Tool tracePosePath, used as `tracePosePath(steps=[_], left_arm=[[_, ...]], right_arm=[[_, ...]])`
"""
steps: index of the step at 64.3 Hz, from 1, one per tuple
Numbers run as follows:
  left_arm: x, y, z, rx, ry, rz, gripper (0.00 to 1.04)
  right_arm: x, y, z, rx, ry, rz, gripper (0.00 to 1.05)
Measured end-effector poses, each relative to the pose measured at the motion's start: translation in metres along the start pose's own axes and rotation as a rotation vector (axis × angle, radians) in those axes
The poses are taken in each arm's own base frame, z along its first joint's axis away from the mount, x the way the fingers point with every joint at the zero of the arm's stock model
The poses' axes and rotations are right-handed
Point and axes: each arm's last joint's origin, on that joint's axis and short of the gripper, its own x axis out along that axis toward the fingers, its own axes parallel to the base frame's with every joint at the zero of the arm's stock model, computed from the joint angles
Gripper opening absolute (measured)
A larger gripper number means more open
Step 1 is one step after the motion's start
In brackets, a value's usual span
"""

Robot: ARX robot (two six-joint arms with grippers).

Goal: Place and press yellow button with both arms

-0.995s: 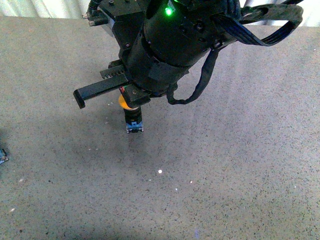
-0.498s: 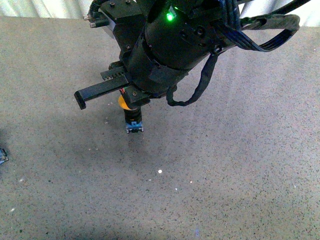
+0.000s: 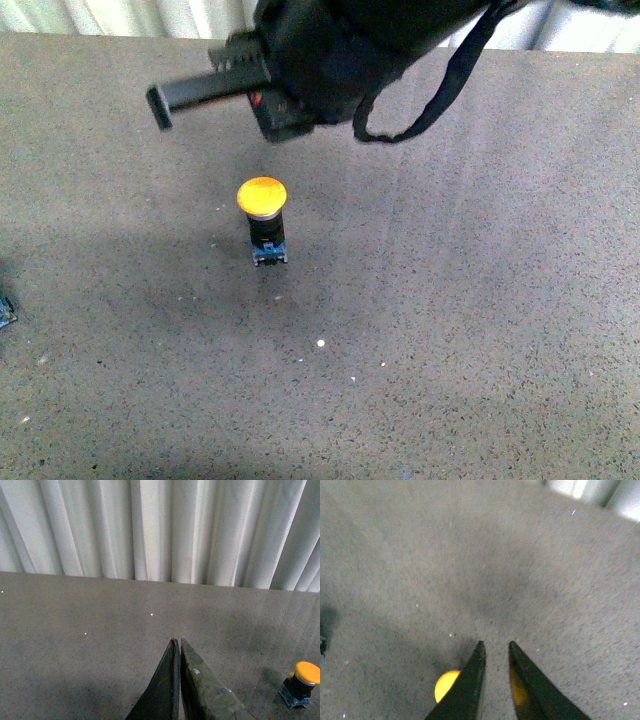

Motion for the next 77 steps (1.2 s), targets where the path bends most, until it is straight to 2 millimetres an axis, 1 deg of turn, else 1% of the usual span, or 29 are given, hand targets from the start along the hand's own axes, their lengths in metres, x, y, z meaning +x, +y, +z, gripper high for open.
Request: tracePosePath(steps=[2, 6, 12, 14, 15, 19, 21, 23, 25, 27, 28, 30, 31, 33, 35, 42, 46, 51, 69, 77], left_arm=[[0.000, 0.000, 0.000, 0.000, 0.000, 0.000, 0.01], [0.000, 0.000, 0.000, 0.000, 0.000, 0.000, 0.01], [0.000, 0.000, 0.000, 0.000, 0.000, 0.000, 0.01], [0.000, 0.000, 0.000, 0.000, 0.000, 0.000, 0.01], [0.000, 0.000, 0.000, 0.000, 0.000, 0.000, 0.01], [0.000, 0.000, 0.000, 0.000, 0.000, 0.000, 0.01], [0.000, 0.000, 0.000, 0.000, 0.000, 0.000, 0.01], [0.000, 0.000, 0.000, 0.000, 0.000, 0.000, 0.01], [0.000, 0.000, 0.000, 0.000, 0.000, 0.000, 0.01], [0.000, 0.000, 0.000, 0.000, 0.000, 0.001, 0.01], [0.000, 0.000, 0.000, 0.000, 0.000, 0.001, 0.01], [0.000, 0.000, 0.000, 0.000, 0.000, 0.000, 0.01], [0.000, 0.000, 0.000, 0.000, 0.000, 0.000, 0.01], [0.000, 0.000, 0.000, 0.000, 0.000, 0.000, 0.01], [0.000, 0.000, 0.000, 0.000, 0.000, 0.000, 0.01], [0.000, 0.000, 0.000, 0.000, 0.000, 0.000, 0.01], [0.000, 0.000, 0.000, 0.000, 0.000, 0.000, 0.01], [0.000, 0.000, 0.000, 0.000, 0.000, 0.000, 0.01], [0.000, 0.000, 0.000, 0.000, 0.000, 0.000, 0.01], [0.000, 0.000, 0.000, 0.000, 0.000, 0.000, 0.01]], right_arm=[[-0.009, -0.002, 0.002, 0.004, -0.036, 0.001, 0.25], [-0.017, -0.003, 0.005, 0.007, -0.060, 0.000, 0.36], [-0.019, -0.004, 0.005, 0.007, -0.066, 0.000, 0.52], [-0.018, -0.004, 0.003, 0.007, -0.063, -0.008, 0.59], [-0.017, -0.004, 0.002, 0.007, -0.071, -0.027, 0.59], [-0.017, -0.009, -0.008, 0.024, -0.229, -0.211, 0.49], [-0.023, -0.015, -0.018, 0.051, -0.325, -0.305, 0.42], [-0.030, -0.021, -0.027, 0.069, -0.381, -0.347, 0.37], [-0.039, -0.027, -0.034, 0.082, -0.426, -0.367, 0.32], [-0.052, -0.036, -0.043, 0.097, -0.475, -0.383, 0.24], [-0.055, -0.038, -0.044, 0.100, -0.486, -0.386, 0.23], [-0.067, -0.045, -0.051, 0.108, -0.515, -0.394, 0.16], [-0.070, -0.046, -0.052, 0.108, -0.520, -0.396, 0.14], [-0.081, -0.052, -0.060, 0.110, -0.531, -0.400, 0.07], [-0.087, -0.056, -0.066, 0.111, -0.532, -0.404, 0.01], [-0.106, -0.066, -0.094, 0.104, -0.501, -0.404, 0.01], [-0.114, -0.069, -0.104, 0.102, -0.493, -0.400, 0.01], [-0.129, -0.074, -0.117, 0.101, -0.502, -0.392, 0.01], [-0.162, -0.080, -0.148, 0.104, -0.498, -0.401, 0.01], [-0.170, -0.081, -0.159, 0.105, -0.500, -0.401, 0.01]])
